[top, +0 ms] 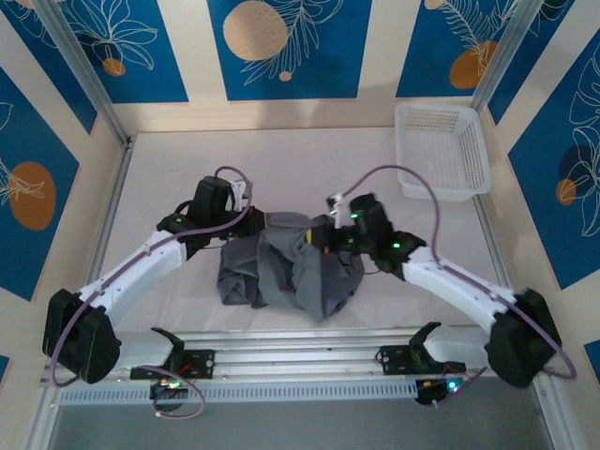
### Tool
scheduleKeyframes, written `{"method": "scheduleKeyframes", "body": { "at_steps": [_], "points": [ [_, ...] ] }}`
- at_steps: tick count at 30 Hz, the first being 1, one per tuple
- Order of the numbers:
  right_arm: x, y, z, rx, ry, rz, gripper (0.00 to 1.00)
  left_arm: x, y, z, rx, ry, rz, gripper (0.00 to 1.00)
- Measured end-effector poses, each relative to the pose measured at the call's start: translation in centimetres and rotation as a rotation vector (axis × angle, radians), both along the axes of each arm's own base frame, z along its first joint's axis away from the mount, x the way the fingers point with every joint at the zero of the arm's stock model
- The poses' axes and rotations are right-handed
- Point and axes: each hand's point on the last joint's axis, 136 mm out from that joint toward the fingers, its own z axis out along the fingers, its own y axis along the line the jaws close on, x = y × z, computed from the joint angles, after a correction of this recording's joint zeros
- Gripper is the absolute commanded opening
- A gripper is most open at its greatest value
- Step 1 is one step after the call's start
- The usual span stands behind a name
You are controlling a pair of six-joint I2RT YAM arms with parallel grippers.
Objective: Fold the inside-out t-shirt
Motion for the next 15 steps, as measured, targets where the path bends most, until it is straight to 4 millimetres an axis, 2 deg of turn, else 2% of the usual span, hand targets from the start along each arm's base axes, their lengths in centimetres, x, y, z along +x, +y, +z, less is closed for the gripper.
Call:
{"method": "scheduleKeyframes", "body": {
  "at_steps": [1, 3, 5, 7, 8, 11, 13, 15],
  "points": [
    [0.1, -0.9, 1.1, 0.048, -0.013, -0.005, 0.00, 0.4, 0.5, -0.7, 0.021, 0.008, 0.013, 0.17],
    [-0.2, -1.8, 1.8, 0.098, -0.013, 0.009, 0.00, 0.7, 1.3, -2.4, 0.056, 0.028, 0.025, 0.21],
    [-0.4, -2.1, 1.6, 0.123, 0.018, 0.032, 0.00, 0.1, 2.0, -3.9, 0.086, 0.052, 0.021, 0.27],
    [-0.4, -2.2, 0.8, 0.141, 0.071, 0.051, 0.00, -0.8, 2.2, -4.6, 0.090, 0.061, 0.003, 0.30],
    [-0.4, -2.1, 0.5, 0.146, 0.093, 0.057, 0.00, -1.3, 2.1, -4.4, 0.080, 0.055, -0.012, 0.32],
    [-0.4, -1.8, -0.7, 0.155, 0.158, 0.084, 0.00, -3.5, 0.4, -2.3, 0.031, -0.039, -0.113, 0.38],
    [-0.5, -1.5, -1.4, 0.156, 0.191, 0.096, 0.00, -5.8, -2.4, -0.3, 0.023, -0.140, -0.236, 0.42],
    [-0.6, -1.4, -1.7, 0.158, 0.210, 0.103, 0.00, -7.7, -4.9, 0.7, 0.028, -0.220, -0.339, 0.50]
  ]
}}
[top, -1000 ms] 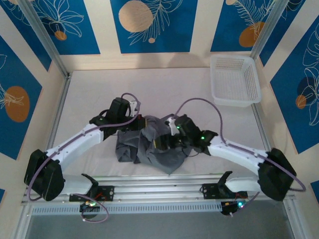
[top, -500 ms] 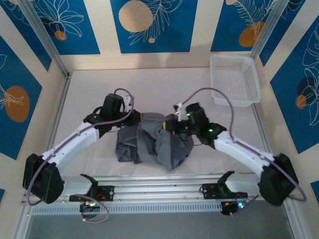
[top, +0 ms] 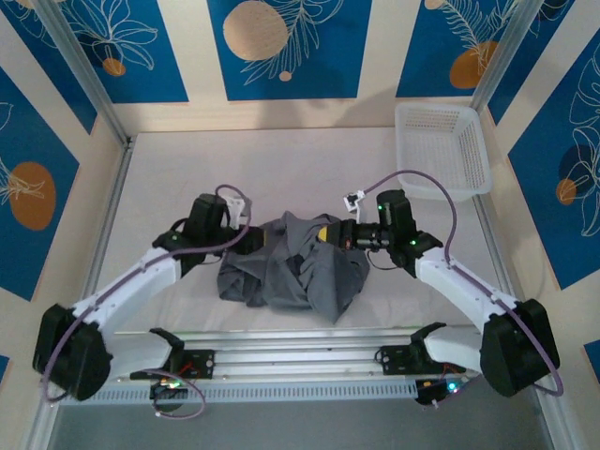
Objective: Fold the inside-out t-shirt
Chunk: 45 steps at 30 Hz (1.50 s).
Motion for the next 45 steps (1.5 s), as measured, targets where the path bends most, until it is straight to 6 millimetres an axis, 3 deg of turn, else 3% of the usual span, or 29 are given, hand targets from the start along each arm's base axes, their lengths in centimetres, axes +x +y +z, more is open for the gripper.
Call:
{"method": "scheduleKeyframes", "body": {
  "at_steps": [3, 8, 9, 10, 12, 15, 19, 20, 22, 24, 26, 28, 31, 33, 36, 38, 40, 45],
  "points": [
    [0.0, 0.1, 0.2, 0.007, 0.004, 0.005, 0.00, -0.3, -1.7, -1.2, 0.051, -0.044, -0.044, 0.57],
    [0.2, 0.5, 1.4, 0.018, -0.017, 0.013, 0.00, 1.7, -2.8, -6.9, 0.193, -0.019, -0.050, 0.61],
    [0.2, 0.5, 1.6, 0.020, -0.021, 0.013, 0.00, 2.1, -3.1, -8.0, 0.220, -0.008, -0.051, 0.57],
    [0.2, 0.5, 1.7, 0.020, -0.022, 0.015, 0.00, 2.5, -3.2, -8.9, 0.243, -0.001, -0.049, 0.44],
    [0.2, 0.4, 1.6, 0.012, -0.014, 0.008, 0.00, 3.1, -3.5, -9.4, 0.270, 0.001, -0.045, 0.00],
    [0.8, -0.8, 0.9, -0.036, 0.016, -0.057, 0.00, 4.1, -4.1, -7.3, 0.254, -0.016, -0.026, 0.00],
    [3.9, -4.7, -1.6, -0.164, 0.042, -0.217, 0.02, 3.8, -4.6, -1.7, 0.107, -0.004, -0.016, 0.00],
    [4.8, -5.5, -2.8, -0.208, 0.056, -0.244, 0.05, 3.4, -4.6, -0.3, 0.058, 0.008, -0.024, 0.00],
    [6.1, -6.4, -5.6, -0.288, 0.111, -0.258, 0.21, 2.5, -4.4, 2.4, -0.041, 0.034, -0.040, 0.00],
    [6.2, -6.4, -7.7, -0.343, 0.158, -0.237, 0.31, 1.7, -4.2, 3.8, -0.101, 0.075, -0.050, 0.00],
    [5.6, -6.6, -8.3, -0.370, 0.181, -0.227, 0.39, 1.3, -3.8, 4.4, -0.131, 0.113, -0.050, 0.00],
    [5.3, -6.7, -7.0, -0.381, 0.139, -0.240, 0.44, 1.1, -3.5, 4.5, -0.149, 0.149, -0.041, 0.00],
    [4.1, -5.9, -0.9, -0.351, -0.095, -0.275, 0.45, 0.9, -3.3, 4.4, -0.163, 0.192, -0.029, 0.00],
    [1.5, -4.5, 4.6, -0.271, -0.335, -0.269, 0.33, 0.7, -3.3, 4.3, -0.165, 0.213, -0.026, 0.00],
    [-3.0, -1.9, 8.7, -0.148, -0.580, -0.170, 0.30, 0.6, -3.2, 4.0, -0.161, 0.228, -0.024, 0.00],
    [-4.2, -0.3, 8.4, -0.138, -0.635, -0.103, 0.33, 0.6, -3.3, 3.9, -0.161, 0.239, -0.025, 0.00],
    [-3.8, 1.0, 6.5, -0.186, -0.631, -0.055, 0.41, 0.5, -3.4, 3.6, -0.160, 0.253, -0.026, 0.00],
    [-1.9, 2.9, -0.4, -0.352, -0.556, 0.045, 0.51, 0.4, -3.3, 3.4, -0.155, 0.267, -0.023, 0.00]
  ]
}}
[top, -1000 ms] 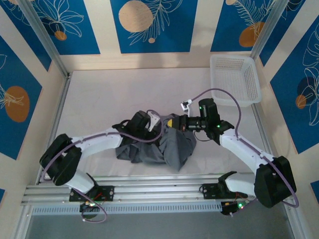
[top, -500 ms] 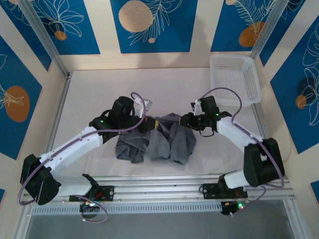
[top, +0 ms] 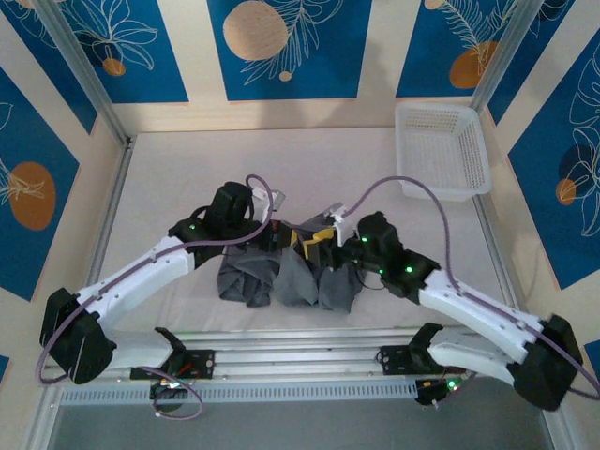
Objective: Fold the inside-out t-shirt
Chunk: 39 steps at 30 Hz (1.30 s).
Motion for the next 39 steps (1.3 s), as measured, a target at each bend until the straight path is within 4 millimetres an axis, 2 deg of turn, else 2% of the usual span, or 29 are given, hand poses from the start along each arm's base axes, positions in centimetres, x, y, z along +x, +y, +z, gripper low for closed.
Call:
{"method": "scheduleKeyframes", "body": {
  "at_steps": [2, 4, 6, 8, 11, 13, 14, 16, 18, 21, 23, 25, 27, 31, 33, 36, 39],
  "points": [
    [0.6, 0.3, -1.5, -0.032, 0.019, 0.002, 0.50, 0.0, 0.0, 0.0, 0.001, 0.001, 0.000, 0.00],
    [1.3, 0.4, -2.4, -0.049, 0.028, -0.001, 0.38, 0.0, 0.0, 0.0, 0.001, 0.001, 0.001, 0.00],
    [1.9, 0.8, -2.7, -0.050, 0.029, 0.004, 0.10, 0.0, 0.0, 0.0, 0.001, 0.001, 0.001, 0.00],
    [2.1, 1.1, -2.5, -0.039, 0.037, 0.012, 0.00, 0.0, 0.2, -0.1, 0.006, 0.003, 0.006, 0.00],
    [1.7, 1.5, -0.7, 0.046, 0.081, 0.048, 0.00, 0.9, 1.5, -1.1, 0.074, -0.014, 0.054, 0.00],
    [1.2, 1.4, 1.8, 0.177, 0.132, 0.076, 0.00, 2.4, 3.4, -2.3, 0.161, -0.050, 0.124, 0.00],
    [1.2, 1.2, 3.8, 0.267, 0.146, 0.092, 0.00, 3.4, 4.4, -3.1, 0.194, -0.064, 0.157, 0.00],
    [1.0, 0.9, 5.8, 0.373, 0.196, 0.114, 0.00, 4.9, 4.9, -4.2, 0.196, -0.087, 0.176, 0.11],
    [0.6, 0.7, 5.5, 0.411, 0.289, 0.126, 0.00, 5.9, 4.8, -5.2, 0.201, -0.110, 0.182, 0.21],
    [0.4, 0.4, 6.7, 0.458, 0.312, 0.152, 0.00, 6.6, 8.2, -9.4, 0.315, -0.054, 0.265, 0.36],
    [0.6, 0.1, 7.3, 0.478, 0.318, 0.153, 0.00, 6.1, 10.1, -11.1, 0.376, -0.026, 0.300, 0.44],
    [1.0, -0.2, 7.4, 0.490, 0.332, 0.137, 0.00, 5.4, 11.2, -10.8, 0.404, -0.039, 0.315, 0.47],
    [1.4, -0.5, 7.4, 0.500, 0.346, 0.115, 0.00, 4.8, 11.7, -8.5, 0.375, -0.094, 0.329, 0.49],
    [2.0, -0.9, 7.2, 0.505, 0.365, 0.073, 0.00, 2.9, 10.2, -1.2, 0.119, -0.247, 0.319, 0.50],
    [2.2, -1.0, 6.8, 0.500, 0.377, 0.050, 0.00, 1.2, 8.2, 0.6, 0.013, -0.280, 0.262, 0.54],
    [2.4, -1.2, 6.5, 0.496, 0.388, 0.028, 0.00, -1.4, 4.3, 0.8, -0.039, -0.270, 0.148, 0.66],
    [2.4, -1.2, 6.4, 0.494, 0.395, 0.019, 0.00, -2.0, 1.6, -1.6, -0.003, -0.210, 0.084, 0.76]
  ]
}}
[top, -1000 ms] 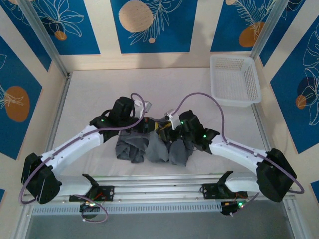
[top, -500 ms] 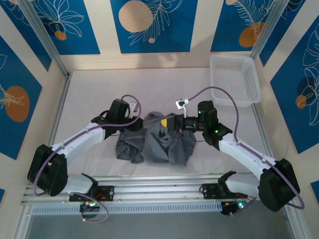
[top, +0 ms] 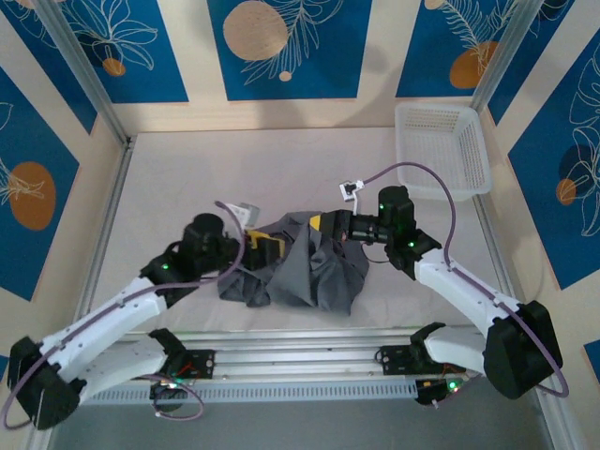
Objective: Fold the inside-out t-shirt
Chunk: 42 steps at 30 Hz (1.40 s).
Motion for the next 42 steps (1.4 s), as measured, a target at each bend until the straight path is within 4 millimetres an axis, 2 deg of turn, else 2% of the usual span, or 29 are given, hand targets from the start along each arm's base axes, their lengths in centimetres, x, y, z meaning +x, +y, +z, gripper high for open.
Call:
{"method": "scheduleKeyframes", "body": {
  "at_steps": [4, 6, 7, 8, 10, 13, 14, 15, 17, 19, 20, 22, 26, 29, 31, 34, 35, 36, 40, 41, 42],
  "points": [
    [-0.3, 0.4, 0.0, -0.003, 0.004, 0.012, 0.00, 1.3, -1.9, -4.0, 0.060, 0.080, -0.002, 0.76],
    [-0.6, 0.5, -0.1, -0.006, 0.010, 0.020, 0.00, 1.8, -2.4, -4.9, 0.075, 0.095, 0.003, 0.72],
    [-0.7, 0.6, -0.2, -0.010, 0.017, 0.023, 0.00, 2.2, -2.6, -5.0, 0.074, 0.097, 0.013, 0.65],
    [-0.8, 0.6, -0.3, -0.012, 0.022, 0.024, 0.00, 2.5, -2.7, -5.0, 0.069, 0.097, 0.025, 0.53],
    [-0.8, 0.6, -0.3, -0.008, 0.032, 0.025, 0.00, 2.9, -2.9, -4.5, 0.050, 0.088, 0.035, 0.02],
    [-0.1, -0.4, -0.8, 0.007, 0.073, -0.004, 0.00, 3.4, -3.2, -3.3, -0.017, 0.087, 0.018, 0.00],
    [0.7, -1.2, -1.4, 0.004, 0.105, -0.037, 0.04, 3.6, -3.2, -2.8, -0.057, 0.093, 0.010, 0.00],
    [1.6, -2.0, -2.3, -0.005, 0.133, -0.074, 0.09, 3.9, -3.2, -2.2, -0.101, 0.100, 0.006, 0.00],
    [3.5, -4.0, -5.1, -0.046, 0.227, -0.150, 0.29, 4.3, -2.8, -1.3, -0.174, 0.120, -0.012, 0.00],
    [4.4, -5.3, -8.0, -0.100, 0.313, -0.195, 0.38, 4.0, -2.7, -0.6, -0.210, 0.138, -0.040, 0.00],
    [4.4, -5.8, -9.3, -0.124, 0.353, -0.202, 0.41, 3.8, -2.6, -0.2, -0.221, 0.140, -0.053, 0.00],
    [3.9, -6.0, -10.0, -0.139, 0.381, -0.203, 0.46, 3.1, -2.5, 0.5, -0.231, 0.139, -0.076, 0.00],
    [2.0, -6.9, -7.8, -0.127, 0.265, -0.264, 0.53, 2.1, -1.9, 2.0, -0.237, 0.109, -0.091, 0.00],
    [0.3, -6.5, -7.0, -0.119, 0.230, -0.295, 0.65, 1.8, -1.6, 2.3, -0.238, 0.099, -0.094, 0.00],
    [-0.2, -5.7, -7.8, -0.137, 0.260, -0.292, 0.69, 1.6, -1.5, 1.9, -0.231, 0.108, -0.093, 0.00],
    [-0.4, -4.6, -10.6, -0.166, 0.381, -0.295, 0.70, 1.6, -1.5, 1.4, -0.222, 0.123, -0.093, 0.00],
    [-0.2, -4.4, -11.5, -0.166, 0.420, -0.304, 0.69, 1.5, -1.6, 1.2, -0.220, 0.128, -0.097, 0.00],
    [0.0, -4.1, -12.4, -0.168, 0.452, -0.308, 0.63, 1.5, -1.6, 1.1, -0.218, 0.131, -0.098, 0.00],
    [0.6, -2.6, -15.1, -0.183, 0.557, -0.297, 0.11, 1.5, -1.3, 0.6, -0.192, 0.131, -0.089, 0.00],
    [0.8, -2.2, -15.2, -0.176, 0.567, -0.289, 0.03, 1.7, -0.9, 0.2, -0.174, 0.133, -0.065, 0.00],
    [0.9, -1.9, -14.9, -0.163, 0.565, -0.281, 0.00, 1.9, -0.4, -0.1, -0.156, 0.135, -0.035, 0.00]
  ]
}}
